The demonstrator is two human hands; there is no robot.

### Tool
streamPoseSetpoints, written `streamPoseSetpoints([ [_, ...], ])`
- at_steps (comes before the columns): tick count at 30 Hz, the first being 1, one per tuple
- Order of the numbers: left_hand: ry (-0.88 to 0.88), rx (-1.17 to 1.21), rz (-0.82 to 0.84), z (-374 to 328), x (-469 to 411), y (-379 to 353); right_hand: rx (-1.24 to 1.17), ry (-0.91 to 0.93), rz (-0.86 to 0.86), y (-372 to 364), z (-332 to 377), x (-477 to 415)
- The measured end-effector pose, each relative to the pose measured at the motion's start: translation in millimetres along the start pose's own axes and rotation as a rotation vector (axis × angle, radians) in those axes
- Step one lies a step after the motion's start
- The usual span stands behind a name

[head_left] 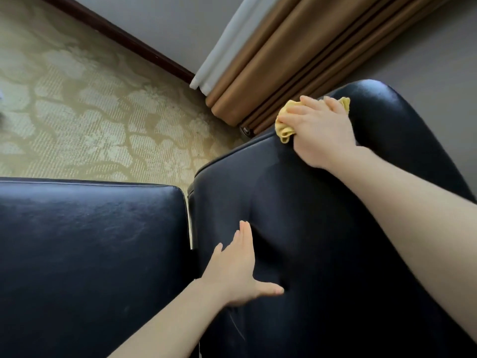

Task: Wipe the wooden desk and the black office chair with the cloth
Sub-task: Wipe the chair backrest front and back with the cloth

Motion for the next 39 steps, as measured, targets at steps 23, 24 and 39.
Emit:
streamPoseSetpoints([
  [23, -0.058, -0.14, 0.187, 5.6, 19.8, -44.7, -0.006, 0.347, 0.158, -55.9, 36.8, 151.3],
  [24, -0.059, -0.155, 0.195, 4.6, 21.9, -45.5, 0.001, 0.298, 0.14, -48.0, 22.9, 152.5],
  [39, -0.088, -0.175, 0.144, 0.1, 26.2, -46.4, -0.019, -0.037, 0.262, -62.0, 33.1, 67.0],
])
Point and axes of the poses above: each hand's wrist, its own x-axis away from the middle knuckle, its own y-axis out of the back of the hand, z = x × y, the point moved 5 cm from there along -x, towards the middle knuckle, and after that the axes turned 2 degrees about -x, right-handed, at the moved point
